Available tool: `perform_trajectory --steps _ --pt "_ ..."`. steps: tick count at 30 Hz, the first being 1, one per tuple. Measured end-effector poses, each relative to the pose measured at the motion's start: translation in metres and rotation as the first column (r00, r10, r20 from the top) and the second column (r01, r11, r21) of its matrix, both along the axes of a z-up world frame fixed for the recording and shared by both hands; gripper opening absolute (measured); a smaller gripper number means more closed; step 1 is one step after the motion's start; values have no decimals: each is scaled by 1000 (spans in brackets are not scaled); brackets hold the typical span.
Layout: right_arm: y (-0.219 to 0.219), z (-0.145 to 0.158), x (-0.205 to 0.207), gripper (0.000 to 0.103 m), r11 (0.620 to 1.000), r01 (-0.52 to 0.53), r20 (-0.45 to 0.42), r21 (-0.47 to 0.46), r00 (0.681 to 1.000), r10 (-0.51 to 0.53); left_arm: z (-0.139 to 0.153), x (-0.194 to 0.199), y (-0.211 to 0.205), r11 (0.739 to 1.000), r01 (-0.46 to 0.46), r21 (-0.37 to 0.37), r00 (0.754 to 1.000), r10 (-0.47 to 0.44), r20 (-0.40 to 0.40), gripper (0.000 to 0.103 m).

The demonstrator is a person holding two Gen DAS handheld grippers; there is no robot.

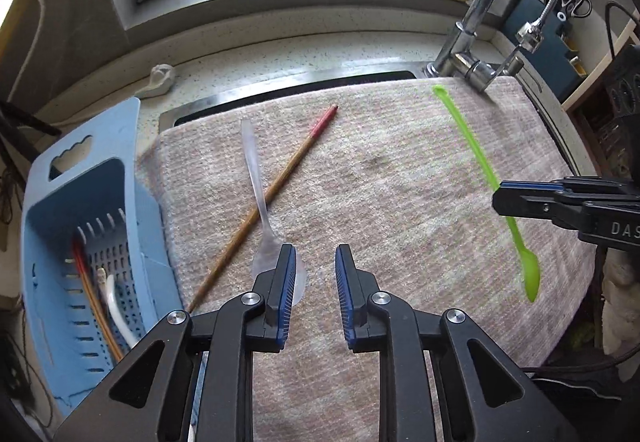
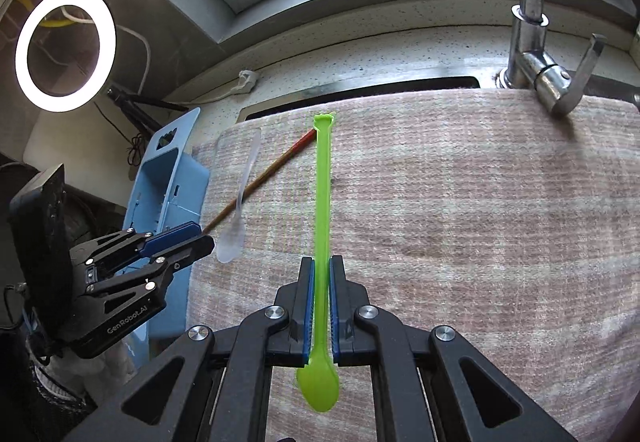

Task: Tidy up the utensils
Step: 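Lift the clear spoon with the left tool while the right tool lifts the lime-green spoon toward the basket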

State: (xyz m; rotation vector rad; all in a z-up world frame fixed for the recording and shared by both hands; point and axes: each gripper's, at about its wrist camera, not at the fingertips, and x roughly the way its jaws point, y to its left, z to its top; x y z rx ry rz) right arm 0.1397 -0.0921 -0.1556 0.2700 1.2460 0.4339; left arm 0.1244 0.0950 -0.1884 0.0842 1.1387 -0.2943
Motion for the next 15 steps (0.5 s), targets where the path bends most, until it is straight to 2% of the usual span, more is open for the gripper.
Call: perform_trajectory --steps 3,15 --pt "-10 -2 -2 6 1000 14 -2 4 1000 -14 -13 12 0 999 -6 47 999 8 -38 19" --pt "-29 -4 0 6 999 27 -9 34 1000 -27 -35 34 6 992 -14 122 992 30 -126 18"
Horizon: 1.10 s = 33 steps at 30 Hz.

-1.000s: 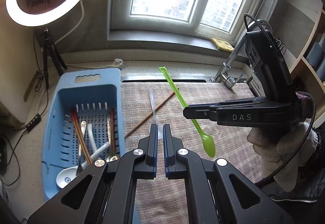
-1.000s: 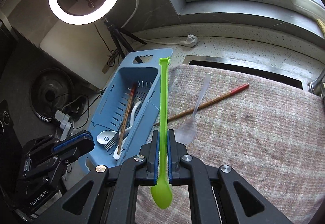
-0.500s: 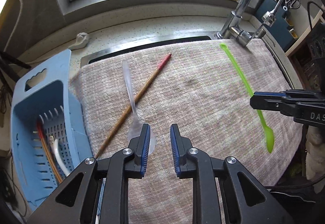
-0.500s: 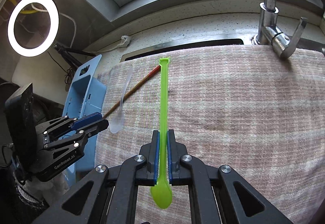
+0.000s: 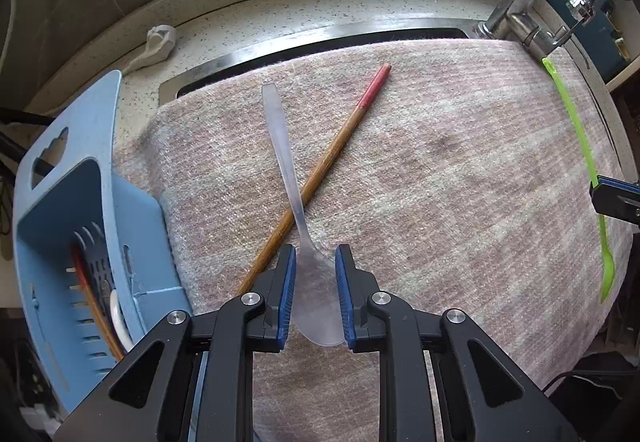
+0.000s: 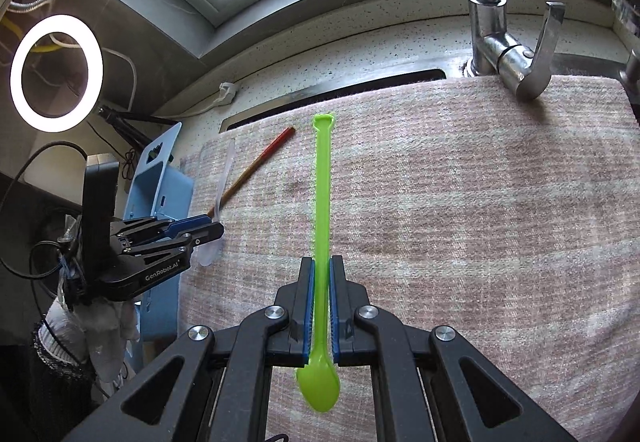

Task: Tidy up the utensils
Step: 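Lift the clear spoon with the left tool while the right tool lifts the lime-green spoon toward the basket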

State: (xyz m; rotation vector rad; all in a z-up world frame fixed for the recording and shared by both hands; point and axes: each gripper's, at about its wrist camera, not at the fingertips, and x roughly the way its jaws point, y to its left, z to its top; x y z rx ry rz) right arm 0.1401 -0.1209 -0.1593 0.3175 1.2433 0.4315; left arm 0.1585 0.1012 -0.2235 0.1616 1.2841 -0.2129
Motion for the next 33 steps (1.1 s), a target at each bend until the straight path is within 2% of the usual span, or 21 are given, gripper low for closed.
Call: perform_trajectory --steps 6,12,15,17,26,33 --pt "-1 -2 2 6 1000 -2 -6 10 1000 2 -6 11 -7 1000 15 14 1000 -14 -17 19" --pt "-5 -3 3 6 1000 -1 -13 9 1000 1 -8 28 -16 999 33 25 999 -33 2 18" --pt "-6 -3 4 6 1000 0 -12 7 1000 0 -8 27 -18 999 46 21 999 -47 15 10" --pt "-7 -3 3 6 1000 2 -14 6 1000 -1 -8 27 -23 998 56 26 998 -57 18 8" --pt "-3 -6 4 6 1000 -3 -16 4 1000 3 -3 -9 -48 994 95 -60 995 -95 11 8" --pt "6 -7 2 6 1000 -15 -15 -3 1000 14 8 -42 -61 988 77 -137 996 -70 56 7"
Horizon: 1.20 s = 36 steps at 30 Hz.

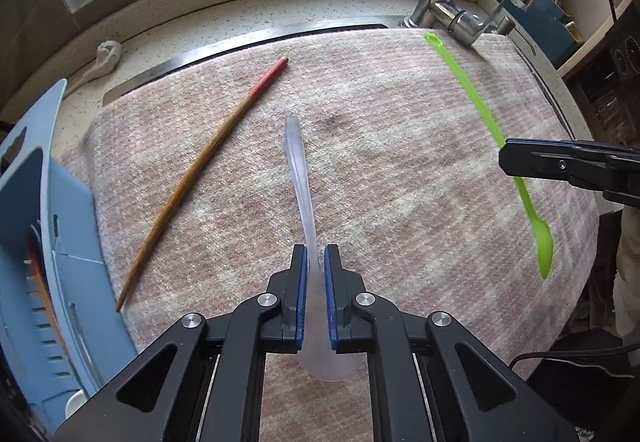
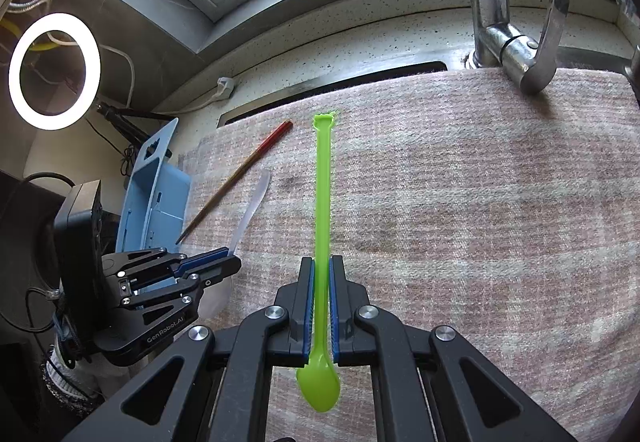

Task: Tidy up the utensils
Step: 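Lift the clear spoon with the left tool while the right tool lifts the lime-green spoon toward the basket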

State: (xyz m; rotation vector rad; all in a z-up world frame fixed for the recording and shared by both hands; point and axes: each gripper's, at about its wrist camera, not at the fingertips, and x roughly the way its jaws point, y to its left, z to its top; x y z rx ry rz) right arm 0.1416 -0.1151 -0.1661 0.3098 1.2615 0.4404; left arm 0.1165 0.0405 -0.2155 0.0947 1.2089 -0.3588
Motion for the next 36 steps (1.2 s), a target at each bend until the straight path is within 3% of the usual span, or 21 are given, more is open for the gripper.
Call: perform_trajectory --steps 6,8,10,14,21,24,26,29,31,36 --pt "16 7 -2 6 999 -33 19 0 999 33 8 -10 24 996 -38 -79 999 40 22 5" --pt "22 8 -3 6 999 -47 22 -4 999 47 8 -12 32 997 -53 -47 998 55 29 5" --pt "26 7 -4 6 999 -54 20 -5 998 54 5 -11 34 996 -69 -59 997 70 19 6" --pt "28 3 -7 6 998 -59 9 -8 998 60 3 -5 27 996 -82 -29 996 83 37 30" --pt "18 -2 -8 6 999 -42 -7 1 999 42 -17 11 -2 995 -72 68 996 68 64 30" --pt "10 -1 -7 6 1000 -27 -4 1 1000 27 -22 13 -7 995 -56 86 996 49 80 29" --pt "6 -1 -7 6 1000 -17 -5 0 1000 17 -21 13 -5 996 -51 73 996 45 78 13" --pt "2 -3 -7 6 1000 -5 -11 2 1000 5 -21 14 1 998 -42 46 998 40 53 5" --pt "1 -3 -7 6 1000 -6 -11 4 1000 6 -20 14 9 999 -54 5 998 54 25 5" --pt "7 0 -5 6 1000 -15 -1 4 1000 15 -13 6 17 998 -58 -18 998 58 20 5"
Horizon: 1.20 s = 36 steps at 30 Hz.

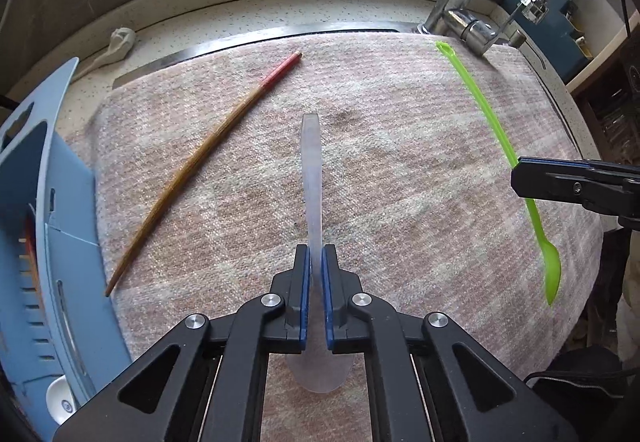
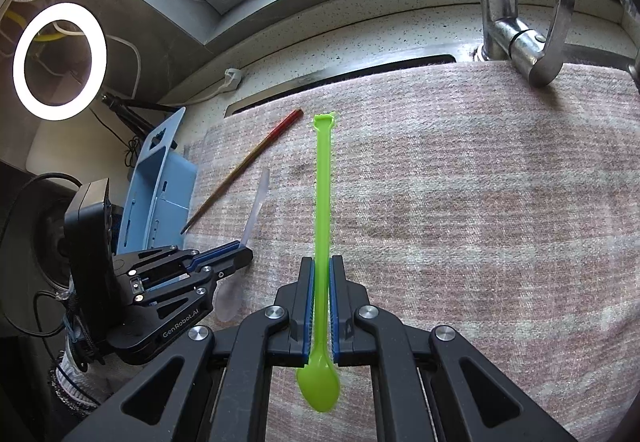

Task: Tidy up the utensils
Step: 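Lift the clear spoon with the left tool while the right tool lifts the lime-green spoon toward the basket, then lower the clear spoon into the basket with the left tool while the right tool lowers the lime-green spoon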

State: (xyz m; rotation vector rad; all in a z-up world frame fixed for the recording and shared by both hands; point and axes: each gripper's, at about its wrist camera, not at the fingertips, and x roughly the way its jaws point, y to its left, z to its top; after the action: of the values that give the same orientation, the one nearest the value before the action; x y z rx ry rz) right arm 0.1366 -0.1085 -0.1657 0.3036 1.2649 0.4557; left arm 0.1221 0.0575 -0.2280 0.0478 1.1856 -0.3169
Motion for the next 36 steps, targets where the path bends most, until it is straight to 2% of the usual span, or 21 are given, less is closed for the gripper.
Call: perform_trajectory --steps 4,9,16,22,29,36 --pt "6 2 1 6 1000 -10 2 3 1000 10 7 -10 4 1000 -3 -21 1000 3 12 5" --pt "15 6 1 6 1000 -29 8 -2 1000 29 32 -30 9 1000 8 -22 997 -6 83 5" --pt "40 15 2 6 997 -73 23 -25 997 74 74 -63 27 986 -17 -164 978 51 204 5" --pt "80 31 0 6 987 -154 55 -42 986 156 102 -83 55 969 -58 -238 947 129 294 5" --pt "147 52 -6 6 964 -265 98 -9 959 265 120 -112 116 957 -175 -231 908 247 337 5" --pt "210 57 -15 6 938 -346 113 30 933 341 116 -135 170 936 -300 -183 881 346 323 5"
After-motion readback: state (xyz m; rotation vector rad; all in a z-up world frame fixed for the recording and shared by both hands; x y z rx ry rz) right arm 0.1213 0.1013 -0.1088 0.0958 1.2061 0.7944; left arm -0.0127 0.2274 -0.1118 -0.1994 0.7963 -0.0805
